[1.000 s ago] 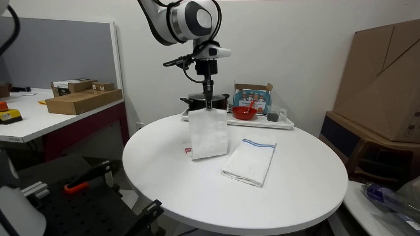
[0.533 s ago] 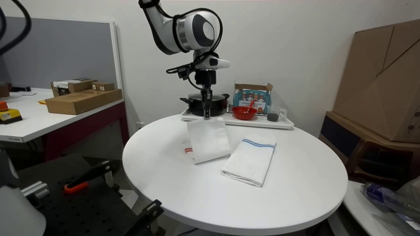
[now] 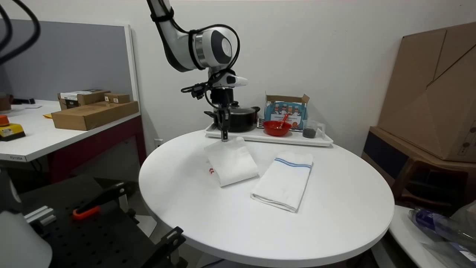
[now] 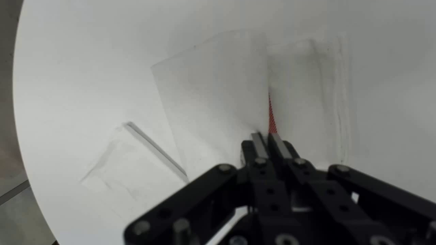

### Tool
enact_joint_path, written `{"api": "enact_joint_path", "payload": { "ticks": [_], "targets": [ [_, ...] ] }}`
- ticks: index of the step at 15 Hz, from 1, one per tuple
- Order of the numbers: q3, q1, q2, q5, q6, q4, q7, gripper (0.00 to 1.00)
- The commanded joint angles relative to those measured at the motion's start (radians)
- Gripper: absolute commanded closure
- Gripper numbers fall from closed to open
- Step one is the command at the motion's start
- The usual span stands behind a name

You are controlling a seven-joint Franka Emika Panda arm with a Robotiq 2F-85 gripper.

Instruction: Fold the towel at the left

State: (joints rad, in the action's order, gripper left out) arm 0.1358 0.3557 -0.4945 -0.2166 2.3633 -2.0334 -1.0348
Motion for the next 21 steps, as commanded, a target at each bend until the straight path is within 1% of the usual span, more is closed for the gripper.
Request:
{"api": "enact_joint_path", "payload": {
  "ticks": [1,4,7,8,9,10,13,15,17,18,20,21],
  "targets": [
    [-0.029,-0.019,-0.038,-0.019,0.024,0.041,-0.031,0.63],
    [-0.033,-0.019,-0.032,-0.017,0.064,0.027,-0.028,0.42],
    [-0.035,-0.026,-0.006,-0.009,0.110,-0.008,-0.014,0.19],
    [-0.035,-0.028,0.007,-0.008,0.112,-0.024,-0.007,0.13],
    [-0.038,-0.034,0.021,-0.002,0.106,-0.040,0.003,0.05],
    [-0.040,-0.040,0.038,-0.003,0.088,-0.059,0.017,0.01],
    [-0.032,-0.054,0.107,-0.054,0.042,-0.140,0.106,0.00],
    [-0.014,-0.060,0.175,-0.132,0.021,-0.219,0.151,0.00],
    [-0.006,-0.083,0.255,-0.208,0.013,-0.305,0.185,0.00],
    [-0.007,-0.099,0.295,-0.241,0.018,-0.348,0.199,0.00],
    [-0.012,-0.145,0.390,-0.298,0.065,-0.452,0.237,0.00],
    [-0.018,-0.176,0.441,-0.308,0.108,-0.507,0.276,0.00]
  ]
}}
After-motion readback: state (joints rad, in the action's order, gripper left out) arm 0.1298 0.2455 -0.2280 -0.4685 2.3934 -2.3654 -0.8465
